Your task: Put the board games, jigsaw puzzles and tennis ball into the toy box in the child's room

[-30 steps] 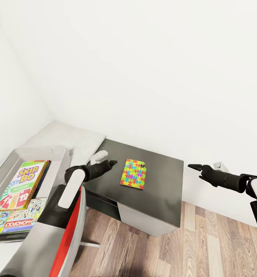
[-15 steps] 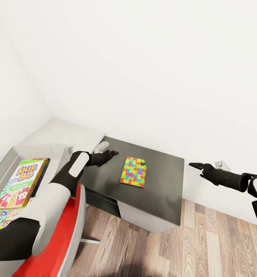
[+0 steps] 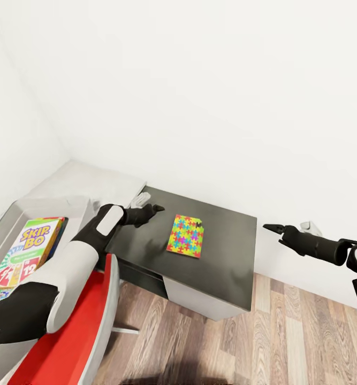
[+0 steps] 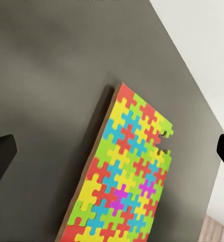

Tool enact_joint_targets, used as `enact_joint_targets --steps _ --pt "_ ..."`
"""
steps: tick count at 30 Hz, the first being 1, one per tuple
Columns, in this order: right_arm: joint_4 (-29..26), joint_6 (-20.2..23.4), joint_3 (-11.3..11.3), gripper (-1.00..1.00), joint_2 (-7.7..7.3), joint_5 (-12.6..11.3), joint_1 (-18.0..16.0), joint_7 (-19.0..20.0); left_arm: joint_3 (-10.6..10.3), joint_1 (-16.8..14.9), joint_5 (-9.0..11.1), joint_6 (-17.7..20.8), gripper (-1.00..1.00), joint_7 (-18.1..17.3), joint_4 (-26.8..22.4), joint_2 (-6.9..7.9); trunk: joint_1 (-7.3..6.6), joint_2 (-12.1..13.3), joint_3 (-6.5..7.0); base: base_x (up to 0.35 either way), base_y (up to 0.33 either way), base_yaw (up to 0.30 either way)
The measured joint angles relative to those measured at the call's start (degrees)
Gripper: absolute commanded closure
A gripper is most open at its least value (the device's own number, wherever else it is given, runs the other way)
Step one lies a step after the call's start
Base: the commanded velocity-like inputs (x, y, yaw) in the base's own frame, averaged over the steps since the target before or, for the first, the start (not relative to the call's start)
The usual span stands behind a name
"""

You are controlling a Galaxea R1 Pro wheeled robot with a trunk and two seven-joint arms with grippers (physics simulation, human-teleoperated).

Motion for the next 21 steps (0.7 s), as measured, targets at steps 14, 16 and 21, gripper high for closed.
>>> enact_joint_targets --steps 14,16,21 --pt "-0.5 0.0 -0.1 -1.0 -0.25 0.0 0.0 0.0 0.1 -1.2 0.0 -0.2 -1.0 -0.5 2.0 0.04 0.0 0.0 -1.31 0.0 0.0 0.0" --pt "-0.5 0.0 -0.1 -1.0 -0.26 0.0 0.0 0.0 0.1 -1.2 0.0 -0.2 -1.0 -0.5 2.1 0.05 0.0 0.0 -1.5 0.0 0.0 0.0" --pt "-0.6 0.0 -0.1 -1.0 -0.35 0.0 0.0 0.0 0.1 -1.2 0.0 -0.3 -1.0 -0.6 2.6 0.05 0.0 0.0 -1.97 0.0 0.0 0.0"
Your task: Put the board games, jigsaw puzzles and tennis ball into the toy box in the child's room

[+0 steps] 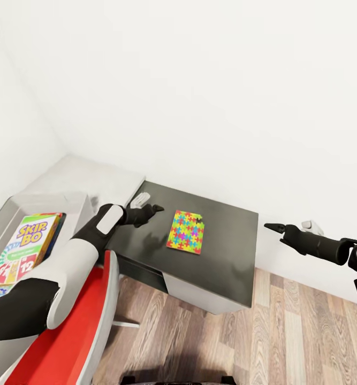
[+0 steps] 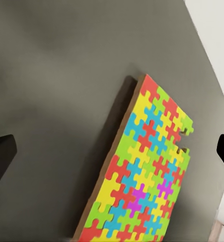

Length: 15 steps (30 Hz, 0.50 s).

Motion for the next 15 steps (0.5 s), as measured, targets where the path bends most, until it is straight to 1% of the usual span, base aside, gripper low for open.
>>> enact_joint_targets --steps 15 --pt "-0.1 0.0 0.0 -1.0 -0.05 0.0 0.0 0.0 -0.2 0.3 0.0 -0.3 -1.0 -0.1 0.7 -0.09 0.0 0.0 -1.4 0.0 0.0 0.0"
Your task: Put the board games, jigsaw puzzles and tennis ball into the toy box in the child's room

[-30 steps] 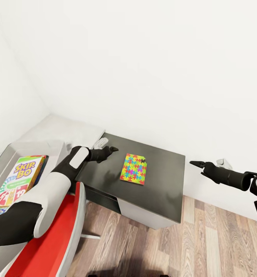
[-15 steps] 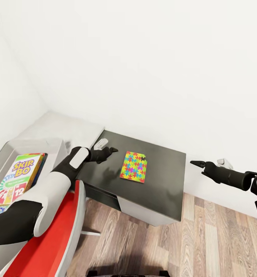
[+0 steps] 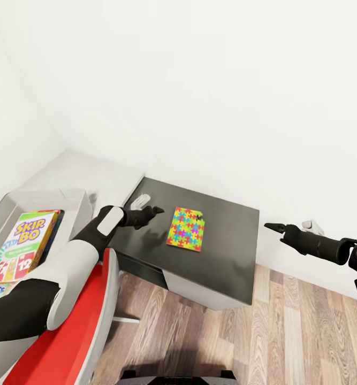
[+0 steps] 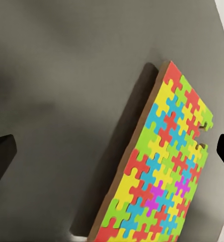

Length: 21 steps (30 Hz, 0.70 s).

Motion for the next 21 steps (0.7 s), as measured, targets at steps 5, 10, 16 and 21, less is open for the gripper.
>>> enact_joint_targets --steps 5,10,16,21 --pt "0.0 0.0 0.0 -1.0 0.0 0.0 0.0 0.0 -0.1 0.1 0.0 0.0 -1.0 0.0 0.2 -0.13 0.0 0.0 -0.47 0.0 0.0 0.0" --pt "0.0 0.0 0.0 -1.0 -0.01 0.0 0.0 0.0 -0.1 0.1 0.1 0.0 -1.0 -0.1 0.3 -0.26 0.0 0.0 -0.93 0.0 0.0 0.0" --pt "0.0 0.0 0.0 -1.0 -0.01 0.0 0.0 0.0 -0.1 0.2 0.0 0.0 -1.0 -0.1 0.4 -0.3 0.0 0.0 -1.31 0.0 0.0 0.0" --pt "0.0 0.0 0.0 -1.0 0.04 0.0 0.0 0.0 -0.1 0.2 0.1 -0.1 -1.0 -0.1 0.4 -0.33 0.0 0.0 -1.46 0.0 0.0 0.0"
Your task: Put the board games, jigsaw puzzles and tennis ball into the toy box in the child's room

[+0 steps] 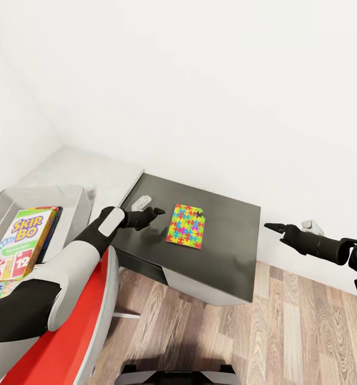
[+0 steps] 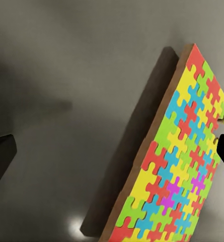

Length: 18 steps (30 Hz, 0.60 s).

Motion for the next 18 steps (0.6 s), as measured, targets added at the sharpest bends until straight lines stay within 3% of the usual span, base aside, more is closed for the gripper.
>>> enact_joint_targets --steps 9,18 --pt "-0.2 0.0 0.0 -1.0 0.02 0.0 0.0 0.0 0.0 0.0 0.0 0.0 -1.0 0.0 0.0 -0.01 0.0 0.0 -0.1 0.0 0.0 -0.037" --pt "-0.5 0.0 0.0 -1.0 0.03 0.0 0.1 0.0 0.0 0.0 0.0 0.0 -1.0 -0.1 0.0 -0.02 0.0 0.0 -0.13 0.0 0.0 -0.171"
